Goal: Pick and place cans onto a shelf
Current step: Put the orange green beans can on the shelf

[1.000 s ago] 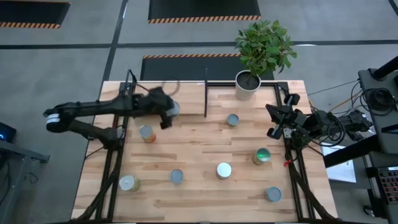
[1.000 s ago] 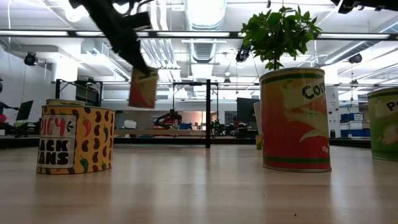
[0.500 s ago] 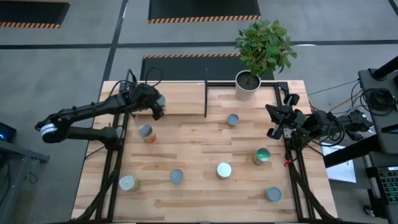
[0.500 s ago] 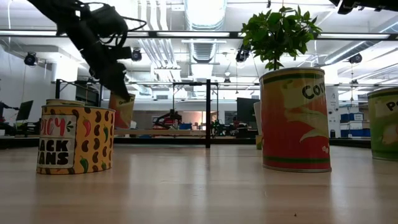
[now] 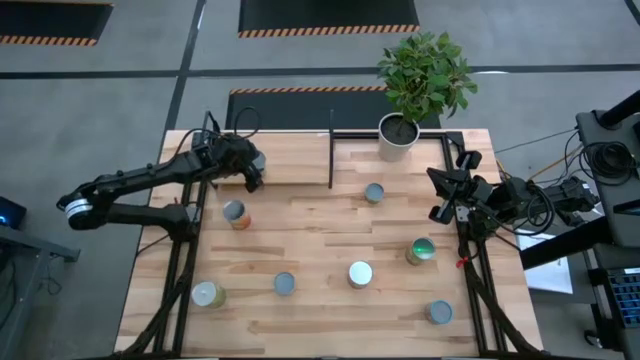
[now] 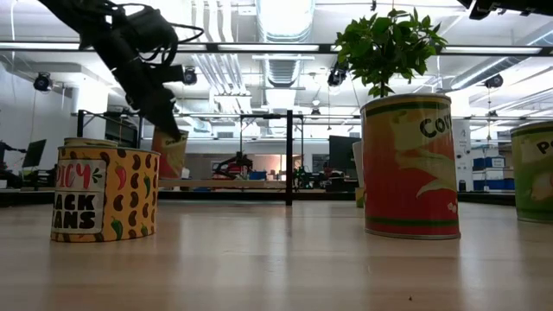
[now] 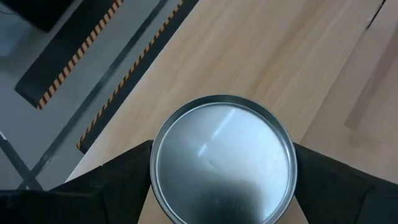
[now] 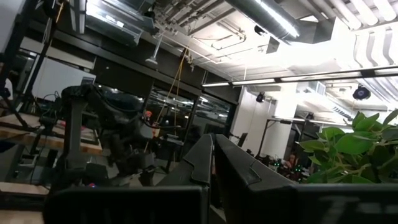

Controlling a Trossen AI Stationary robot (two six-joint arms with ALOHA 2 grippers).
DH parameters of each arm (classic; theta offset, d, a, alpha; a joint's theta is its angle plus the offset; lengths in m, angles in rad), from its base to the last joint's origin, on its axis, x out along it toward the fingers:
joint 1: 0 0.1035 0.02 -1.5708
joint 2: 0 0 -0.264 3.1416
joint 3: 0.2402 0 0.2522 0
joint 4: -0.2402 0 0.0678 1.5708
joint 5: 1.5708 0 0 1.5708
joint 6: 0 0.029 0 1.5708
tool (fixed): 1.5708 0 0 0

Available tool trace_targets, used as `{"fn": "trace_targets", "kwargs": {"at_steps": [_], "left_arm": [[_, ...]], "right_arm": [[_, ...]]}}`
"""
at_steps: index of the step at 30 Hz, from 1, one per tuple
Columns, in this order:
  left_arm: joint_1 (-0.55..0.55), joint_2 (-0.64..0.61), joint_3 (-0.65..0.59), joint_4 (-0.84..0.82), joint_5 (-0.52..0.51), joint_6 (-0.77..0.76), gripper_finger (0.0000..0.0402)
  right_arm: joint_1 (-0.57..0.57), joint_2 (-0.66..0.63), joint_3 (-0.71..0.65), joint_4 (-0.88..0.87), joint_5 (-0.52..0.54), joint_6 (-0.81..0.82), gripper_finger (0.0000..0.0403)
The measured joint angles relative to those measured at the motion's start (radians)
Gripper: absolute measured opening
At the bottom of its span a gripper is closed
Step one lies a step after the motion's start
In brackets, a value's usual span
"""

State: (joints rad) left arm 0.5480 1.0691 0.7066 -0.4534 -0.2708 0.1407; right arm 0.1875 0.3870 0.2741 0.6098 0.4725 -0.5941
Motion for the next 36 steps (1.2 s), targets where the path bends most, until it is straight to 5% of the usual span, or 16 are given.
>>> {"fn": "trace_targets", "kwargs": {"at_steps": [15,25,30,36], "left_arm": [[0.000,-0.006,0.008,-0.010,-0.008,0.000,0.0352],[-0.008,-0.008,0.211,-0.163,0.009,-0.150,0.0339],[-0.005,0.017,0.280,-0.315,0.031,-0.293,0.0266],[-0.005,0.101,0.286,-0.387,0.066,-0.344,0.0056]], "right_arm": [[0.000,0.000,0.000,0.000,0.000,0.000,0.0009],[0.000,0.000,0.000,0.000,0.000,0.000,0.0009],[0.000,0.000,0.000,0.000,0.000,0.000,0.0009],[0.000,0.000,0.000,0.000,0.000,-0.009,0.0009]]}}
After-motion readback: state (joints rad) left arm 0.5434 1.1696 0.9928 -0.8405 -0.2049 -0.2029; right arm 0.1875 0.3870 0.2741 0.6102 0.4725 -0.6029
